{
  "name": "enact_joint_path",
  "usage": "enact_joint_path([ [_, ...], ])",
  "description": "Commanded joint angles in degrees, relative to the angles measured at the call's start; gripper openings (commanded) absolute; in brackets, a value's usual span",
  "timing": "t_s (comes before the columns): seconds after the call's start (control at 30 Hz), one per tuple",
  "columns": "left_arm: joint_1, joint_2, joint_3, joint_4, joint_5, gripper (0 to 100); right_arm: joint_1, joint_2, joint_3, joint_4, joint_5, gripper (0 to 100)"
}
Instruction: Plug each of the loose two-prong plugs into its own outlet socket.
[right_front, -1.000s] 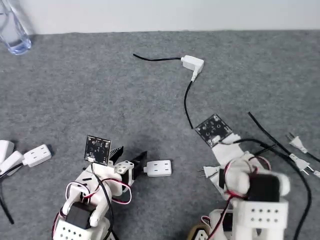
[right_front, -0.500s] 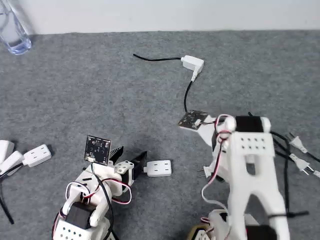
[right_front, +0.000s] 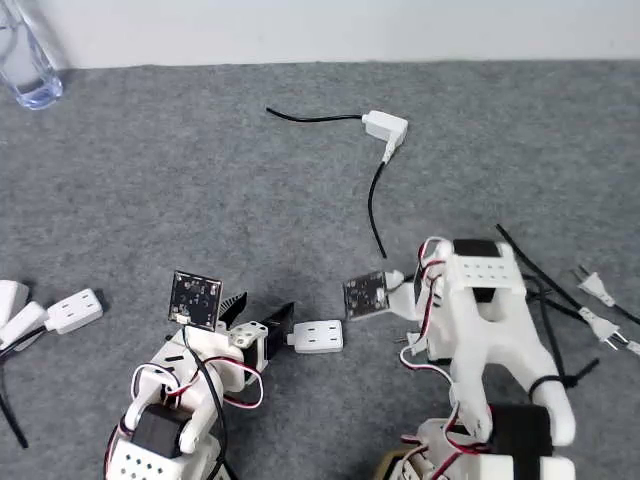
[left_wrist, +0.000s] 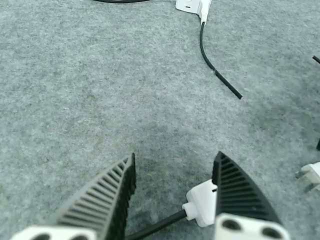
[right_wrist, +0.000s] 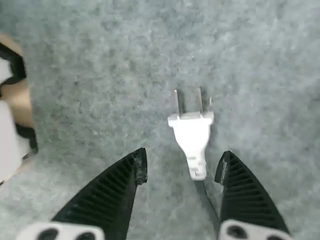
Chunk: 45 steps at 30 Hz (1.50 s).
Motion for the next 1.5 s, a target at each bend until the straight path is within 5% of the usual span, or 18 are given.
enact_joint_path([
  [0.0, -0.26, -0.70, -0.48, 0.18, -0.26, 24, -0.48, 0.04, 3.52, -6.02, 1.32, 21.7],
  [0.7, -0.18, -0.70, -0.48, 0.26, -0.26, 24, -6.37, 0.13, 4.92, -8.31, 1.41, 21.5],
  [1.47, 0.00, -0.70, -0.48, 0.35, -0.26, 24, -2.33, 7.34, 2.73, -8.40, 7.12, 21.5],
])
